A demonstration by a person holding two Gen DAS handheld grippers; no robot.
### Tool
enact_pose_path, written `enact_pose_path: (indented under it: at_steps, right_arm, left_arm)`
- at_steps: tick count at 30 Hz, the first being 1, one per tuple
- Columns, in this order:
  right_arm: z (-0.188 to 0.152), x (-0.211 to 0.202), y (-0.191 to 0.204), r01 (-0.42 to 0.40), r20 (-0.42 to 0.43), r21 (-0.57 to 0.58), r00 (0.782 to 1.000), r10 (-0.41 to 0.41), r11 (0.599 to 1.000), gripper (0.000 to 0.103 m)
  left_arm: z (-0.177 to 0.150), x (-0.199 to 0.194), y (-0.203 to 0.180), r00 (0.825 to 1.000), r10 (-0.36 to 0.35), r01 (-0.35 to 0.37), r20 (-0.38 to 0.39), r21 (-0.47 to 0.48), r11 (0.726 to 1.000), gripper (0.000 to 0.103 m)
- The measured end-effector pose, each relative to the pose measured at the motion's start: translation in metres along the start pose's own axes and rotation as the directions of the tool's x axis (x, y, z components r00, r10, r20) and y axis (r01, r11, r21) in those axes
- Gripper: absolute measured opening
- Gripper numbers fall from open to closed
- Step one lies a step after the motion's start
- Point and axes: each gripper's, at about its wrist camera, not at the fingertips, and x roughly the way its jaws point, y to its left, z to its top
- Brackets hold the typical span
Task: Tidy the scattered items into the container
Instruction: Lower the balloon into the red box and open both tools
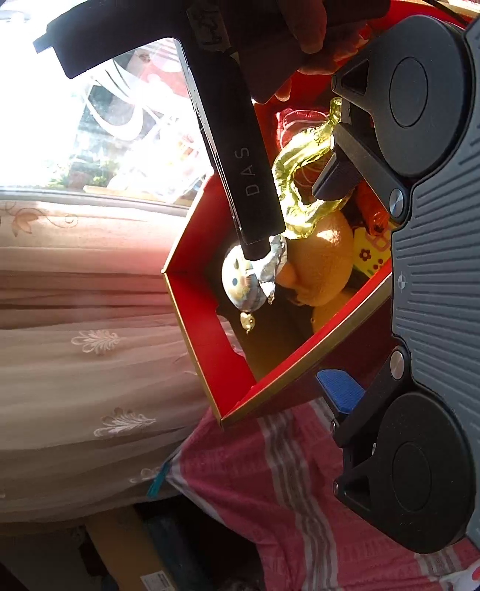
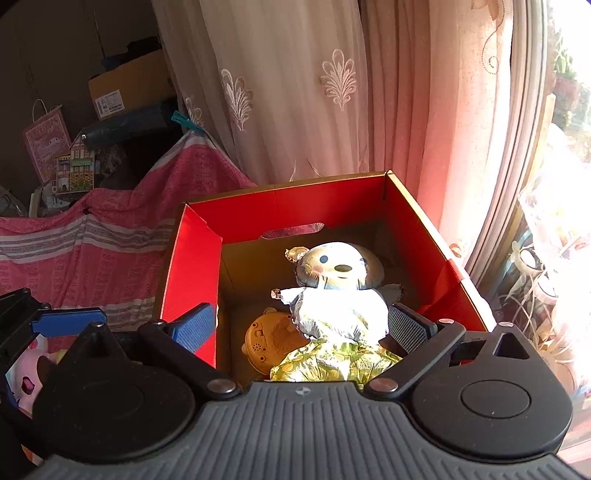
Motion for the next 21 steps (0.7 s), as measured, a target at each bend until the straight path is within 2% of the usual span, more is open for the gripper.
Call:
enact_pose_path:
  at_steps: [21]
  right_arm:
    - [-0.029,-0.031,0.039,0.045,-0.012,-0.004,0.999,-0.045,0.999,0.102]
  left_arm:
    - [-0.026,-0.040,0.004,1.000,-0.030,0.030,-0.003,0.050,0.998,0.103]
